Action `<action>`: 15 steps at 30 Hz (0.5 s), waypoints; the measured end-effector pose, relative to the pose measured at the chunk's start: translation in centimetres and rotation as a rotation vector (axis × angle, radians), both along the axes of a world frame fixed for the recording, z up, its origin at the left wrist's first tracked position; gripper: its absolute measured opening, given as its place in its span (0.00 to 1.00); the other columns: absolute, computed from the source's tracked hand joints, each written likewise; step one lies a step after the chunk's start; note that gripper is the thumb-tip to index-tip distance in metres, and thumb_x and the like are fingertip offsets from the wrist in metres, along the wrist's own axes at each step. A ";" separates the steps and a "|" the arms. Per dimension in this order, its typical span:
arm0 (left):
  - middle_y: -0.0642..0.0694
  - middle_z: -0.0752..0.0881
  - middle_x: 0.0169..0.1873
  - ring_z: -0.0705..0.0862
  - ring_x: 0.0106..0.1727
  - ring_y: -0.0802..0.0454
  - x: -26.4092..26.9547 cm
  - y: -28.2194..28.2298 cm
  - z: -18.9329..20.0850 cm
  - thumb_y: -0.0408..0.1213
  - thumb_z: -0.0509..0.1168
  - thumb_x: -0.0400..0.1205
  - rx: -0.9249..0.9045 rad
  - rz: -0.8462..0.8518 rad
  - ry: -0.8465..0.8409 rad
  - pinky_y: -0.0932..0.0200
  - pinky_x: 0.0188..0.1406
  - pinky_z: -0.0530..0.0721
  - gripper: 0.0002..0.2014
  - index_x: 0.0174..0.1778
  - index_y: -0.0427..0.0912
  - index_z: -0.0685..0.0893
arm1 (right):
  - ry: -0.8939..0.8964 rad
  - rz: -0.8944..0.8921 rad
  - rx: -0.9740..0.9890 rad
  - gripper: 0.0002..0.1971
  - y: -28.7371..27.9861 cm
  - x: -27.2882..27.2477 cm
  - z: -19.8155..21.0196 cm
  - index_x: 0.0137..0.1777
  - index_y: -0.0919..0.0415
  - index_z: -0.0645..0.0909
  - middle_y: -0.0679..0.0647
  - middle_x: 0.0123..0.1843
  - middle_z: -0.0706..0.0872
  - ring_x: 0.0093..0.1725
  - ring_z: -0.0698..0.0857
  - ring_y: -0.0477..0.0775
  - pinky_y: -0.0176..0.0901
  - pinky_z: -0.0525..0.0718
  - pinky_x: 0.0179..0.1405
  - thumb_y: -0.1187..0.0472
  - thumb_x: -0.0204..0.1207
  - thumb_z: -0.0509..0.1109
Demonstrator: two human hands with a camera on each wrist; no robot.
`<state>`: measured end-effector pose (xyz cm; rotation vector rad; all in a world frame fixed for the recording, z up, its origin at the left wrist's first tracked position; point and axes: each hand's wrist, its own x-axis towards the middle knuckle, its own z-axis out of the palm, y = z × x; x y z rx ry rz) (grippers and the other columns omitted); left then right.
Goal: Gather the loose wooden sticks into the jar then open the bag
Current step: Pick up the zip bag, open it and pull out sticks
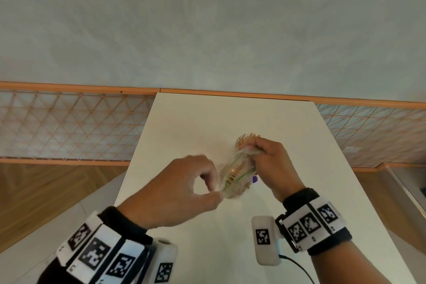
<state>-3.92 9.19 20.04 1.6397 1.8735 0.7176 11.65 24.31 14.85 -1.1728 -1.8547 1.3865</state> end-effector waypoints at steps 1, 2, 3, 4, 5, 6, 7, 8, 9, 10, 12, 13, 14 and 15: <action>0.68 0.77 0.51 0.73 0.53 0.71 -0.7 0.2 0.1 0.55 0.77 0.67 -0.026 0.030 0.051 0.70 0.46 0.71 0.21 0.50 0.59 0.75 | 0.052 0.020 -0.011 0.16 -0.1 0.0 0.3 0.41 0.64 0.89 0.60 0.43 0.92 0.44 0.89 0.69 0.52 0.85 0.38 0.76 0.75 0.60; 0.68 0.72 0.60 0.69 0.62 0.71 -1.4 0.5 0.1 0.60 0.79 0.61 -0.054 0.054 0.106 0.70 0.56 0.70 0.36 0.61 0.64 0.69 | 0.110 0.043 -0.034 0.15 -0.1 0.1 0.6 0.42 0.67 0.89 0.62 0.43 0.92 0.46 0.88 0.72 0.55 0.82 0.40 0.77 0.76 0.60; 0.65 0.65 0.71 0.63 0.73 0.64 -2.1 1.0 -0.1 0.62 0.80 0.56 -0.084 0.063 0.159 0.64 0.68 0.68 0.52 0.73 0.65 0.58 | 0.169 0.068 -0.068 0.14 0.0 0.2 1.0 0.42 0.69 0.88 0.64 0.44 0.92 0.46 0.88 0.74 0.58 0.81 0.42 0.77 0.75 0.61; 0.62 0.55 0.78 0.53 0.81 0.57 -2.5 1.5 -0.3 0.64 0.81 0.53 -0.118 0.050 0.222 0.54 0.77 0.62 0.65 0.80 0.64 0.44 | 0.219 0.093 -0.099 0.13 0.0 0.3 1.4 0.42 0.70 0.88 0.66 0.45 0.92 0.47 0.89 0.75 0.61 0.81 0.43 0.77 0.75 0.61; 0.61 0.46 0.82 0.43 0.84 0.55 -2.5 2.0 -0.7 0.65 0.81 0.51 -0.125 0.011 0.300 0.46 0.83 0.54 0.73 0.80 0.63 0.32 | 0.263 0.122 -0.125 0.12 -0.1 0.3 1.8 0.42 0.70 0.87 0.68 0.46 0.92 0.47 0.89 0.75 0.63 0.82 0.45 0.75 0.74 0.62; 0.61 0.39 0.83 0.35 0.84 0.54 -2.2 2.5 -1.2 0.66 0.80 0.50 -0.101 -0.042 0.372 0.40 0.84 0.47 0.77 0.78 0.62 0.25 | 0.304 0.153 -0.157 0.11 -0.2 0.2 2.1 0.41 0.69 0.87 0.70 0.46 0.91 0.47 0.89 0.75 0.65 0.83 0.47 0.73 0.73 0.62; 0.59 0.37 0.84 0.30 0.84 0.53 -1.7 3.0 -1.7 0.67 0.80 0.50 -0.072 -0.088 0.426 0.37 0.84 0.42 0.78 0.77 0.60 0.22 | 0.340 0.187 -0.196 0.09 -0.3 0.0 2.4 0.41 0.67 0.86 0.72 0.47 0.91 0.46 0.89 0.72 0.63 0.83 0.50 0.71 0.73 0.63; 0.57 0.40 0.84 0.31 0.84 0.53 -1.1 3.4 -2.1 0.67 0.79 0.51 -0.046 -0.120 0.451 0.35 0.83 0.39 0.78 0.78 0.58 0.22 | 0.383 0.223 -0.242 0.08 -0.4 -0.2 2.7 0.41 0.66 0.86 0.72 0.46 0.90 0.46 0.89 0.69 0.61 0.83 0.52 0.68 0.74 0.65; 0.56 0.49 0.85 0.39 0.86 0.52 -0.6 3.8 -2.5 0.66 0.79 0.54 -0.017 -0.130 0.465 0.36 0.84 0.40 0.76 0.80 0.56 0.24 | 0.424 0.246 -0.284 0.07 -0.5 -0.4 2.9 0.41 0.66 0.85 0.71 0.45 0.89 0.46 0.88 0.66 0.60 0.83 0.52 0.65 0.74 0.66; 0.55 0.64 0.81 0.53 0.86 0.51 -0.2 4.1 -2.7 0.63 0.78 0.59 0.009 -0.114 0.477 0.40 0.85 0.44 0.70 0.82 0.53 0.31 | 0.457 0.251 -0.305 0.08 -0.5 -0.4 3.0 0.41 0.66 0.85 0.67 0.43 0.89 0.45 0.87 0.63 0.56 0.84 0.51 0.63 0.75 0.67; 0.58 0.87 0.52 0.82 0.64 0.48 0.0 4.4 -3.0 0.52 0.74 0.68 0.065 -0.056 0.442 0.51 0.73 0.71 0.46 0.80 0.54 0.59 | 0.410 0.205 -0.219 0.08 -0.2 0.0 3.3 0.43 0.69 0.84 0.62 0.44 0.88 0.42 0.89 0.55 0.44 0.88 0.45 0.66 0.79 0.67; 0.58 0.84 0.38 0.85 0.50 0.47 0.0 4.4 -2.9 0.47 0.71 0.69 0.096 -0.048 0.419 0.55 0.53 0.79 0.27 0.65 0.57 0.73 | 0.355 0.171 -0.148 0.05 0.0 0.3 3.5 0.46 0.69 0.84 0.63 0.45 0.89 0.42 0.90 0.55 0.43 0.89 0.44 0.68 0.80 0.68; 0.56 0.79 0.31 0.82 0.40 0.48 -0.2 4.2 -2.9 0.45 0.69 0.70 0.096 -0.045 0.393 0.56 0.38 0.77 0.11 0.46 0.58 0.76 | 0.298 0.131 -0.088 0.03 0.4 0.7 3.6 0.50 0.67 0.85 0.62 0.48 0.91 0.43 0.90 0.57 0.45 0.90 0.43 0.67 0.78 0.72; 0.55 0.76 0.28 0.79 0.34 0.51 -0.4 4.1 -2.9 0.44 0.68 0.70 0.088 -0.046 0.353 0.57 0.31 0.73 0.10 0.34 0.55 0.72 | 0.245 0.073 -0.030 0.07 0.8 1.3 3.6 0.53 0.61 0.86 0.60 0.50 0.91 0.44 0.90 0.57 0.46 0.91 0.43 0.65 0.76 0.76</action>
